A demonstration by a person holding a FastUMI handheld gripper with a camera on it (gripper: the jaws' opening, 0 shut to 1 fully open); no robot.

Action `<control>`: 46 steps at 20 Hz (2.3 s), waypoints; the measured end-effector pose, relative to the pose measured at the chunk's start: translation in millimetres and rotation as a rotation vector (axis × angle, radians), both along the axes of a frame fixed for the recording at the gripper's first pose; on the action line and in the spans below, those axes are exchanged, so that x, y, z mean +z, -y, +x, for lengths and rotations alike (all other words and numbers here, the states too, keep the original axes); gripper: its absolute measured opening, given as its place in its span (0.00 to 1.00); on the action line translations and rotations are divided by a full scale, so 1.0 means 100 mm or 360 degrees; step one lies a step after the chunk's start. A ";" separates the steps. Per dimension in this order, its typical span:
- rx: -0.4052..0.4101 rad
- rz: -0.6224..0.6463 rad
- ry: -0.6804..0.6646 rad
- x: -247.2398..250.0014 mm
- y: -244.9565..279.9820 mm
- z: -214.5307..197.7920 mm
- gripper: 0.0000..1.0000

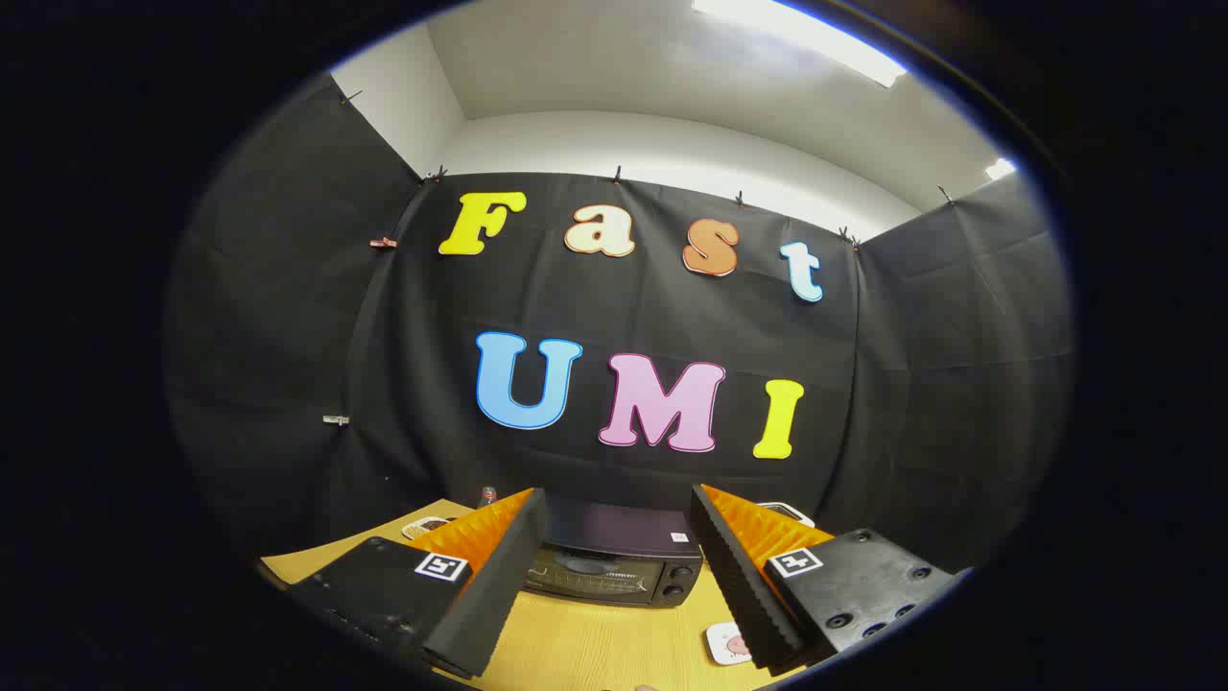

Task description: Open the toaster oven, put the food inside, and close the toaster oven door.

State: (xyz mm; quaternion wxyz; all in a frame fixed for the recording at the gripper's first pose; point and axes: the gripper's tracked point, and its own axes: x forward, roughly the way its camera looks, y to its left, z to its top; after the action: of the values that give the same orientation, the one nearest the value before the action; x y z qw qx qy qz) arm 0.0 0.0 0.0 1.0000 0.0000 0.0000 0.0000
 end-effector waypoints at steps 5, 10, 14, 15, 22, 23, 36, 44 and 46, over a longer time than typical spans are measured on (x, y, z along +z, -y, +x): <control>-0.0003 0.0000 -0.0005 -0.02 -0.06 0.04 0.97; -0.0025 0.0064 0.0000 0.00 -0.05 0.02 0.97; -0.0054 0.0106 -0.0002 -0.01 0.01 -0.01 0.97; -0.0059 0.0120 -0.0011 -0.02 0.02 -0.01 0.97; -0.0104 0.0127 -0.0055 -0.16 0.07 0.01 0.97; -0.0102 0.0137 -0.0065 -0.19 0.06 0.03 0.97; 0.0025 0.0286 -0.0346 -1.07 -0.16 1.23 0.98; 0.0082 0.0283 -0.0651 -2.17 -0.38 2.05 0.98; 0.0094 0.0291 -0.0732 -2.43 -0.44 2.14 0.98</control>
State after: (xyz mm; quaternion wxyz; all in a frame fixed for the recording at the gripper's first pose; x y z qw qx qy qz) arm 214.3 43.6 -243.4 0.9691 0.0906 0.2276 0.0293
